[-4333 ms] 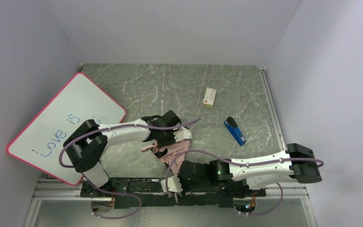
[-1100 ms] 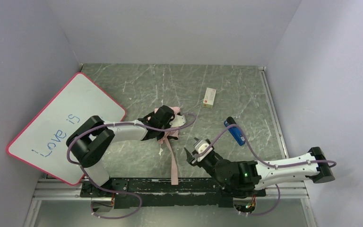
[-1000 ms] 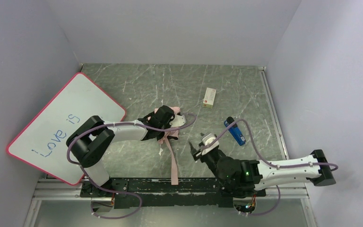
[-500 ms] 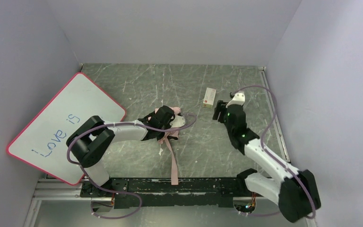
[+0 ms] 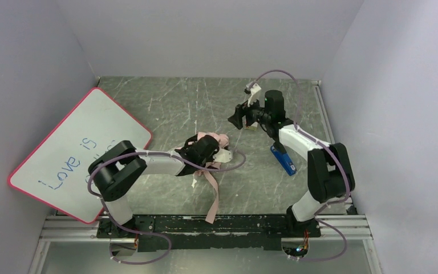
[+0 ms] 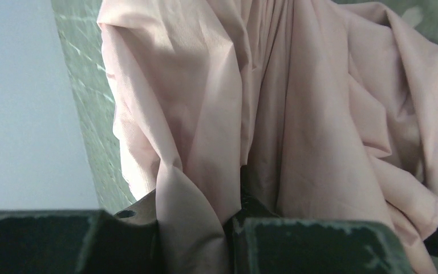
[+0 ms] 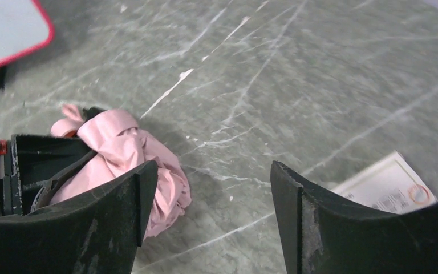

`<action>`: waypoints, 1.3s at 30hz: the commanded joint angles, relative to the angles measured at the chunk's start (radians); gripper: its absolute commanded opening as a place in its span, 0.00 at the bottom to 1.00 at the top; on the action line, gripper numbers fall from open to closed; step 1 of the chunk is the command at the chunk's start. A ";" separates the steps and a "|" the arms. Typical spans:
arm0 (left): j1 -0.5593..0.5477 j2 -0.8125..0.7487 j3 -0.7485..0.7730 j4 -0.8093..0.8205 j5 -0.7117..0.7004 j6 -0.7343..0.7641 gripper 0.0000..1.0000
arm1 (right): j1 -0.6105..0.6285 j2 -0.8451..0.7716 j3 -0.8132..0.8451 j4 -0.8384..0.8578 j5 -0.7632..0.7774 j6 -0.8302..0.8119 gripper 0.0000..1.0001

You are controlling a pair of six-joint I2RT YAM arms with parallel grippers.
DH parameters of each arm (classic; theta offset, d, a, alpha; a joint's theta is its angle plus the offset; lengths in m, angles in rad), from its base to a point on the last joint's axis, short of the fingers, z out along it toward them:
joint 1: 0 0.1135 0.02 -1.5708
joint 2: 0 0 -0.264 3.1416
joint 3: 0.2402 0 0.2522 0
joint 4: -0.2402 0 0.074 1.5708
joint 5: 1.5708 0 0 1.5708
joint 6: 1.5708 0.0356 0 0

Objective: Put away the umbrella

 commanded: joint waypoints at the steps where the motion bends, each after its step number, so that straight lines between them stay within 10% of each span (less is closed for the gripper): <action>1: -0.050 0.066 -0.029 0.117 -0.005 0.092 0.05 | -0.011 0.084 0.110 -0.153 -0.261 -0.221 0.78; 16: -0.135 0.163 -0.229 0.587 -0.154 0.336 0.05 | 0.012 0.281 0.407 -0.834 -0.496 -0.670 0.92; 39: -0.176 0.185 -0.275 0.655 -0.154 0.383 0.05 | 0.144 0.416 0.432 -0.795 -0.331 -0.644 1.00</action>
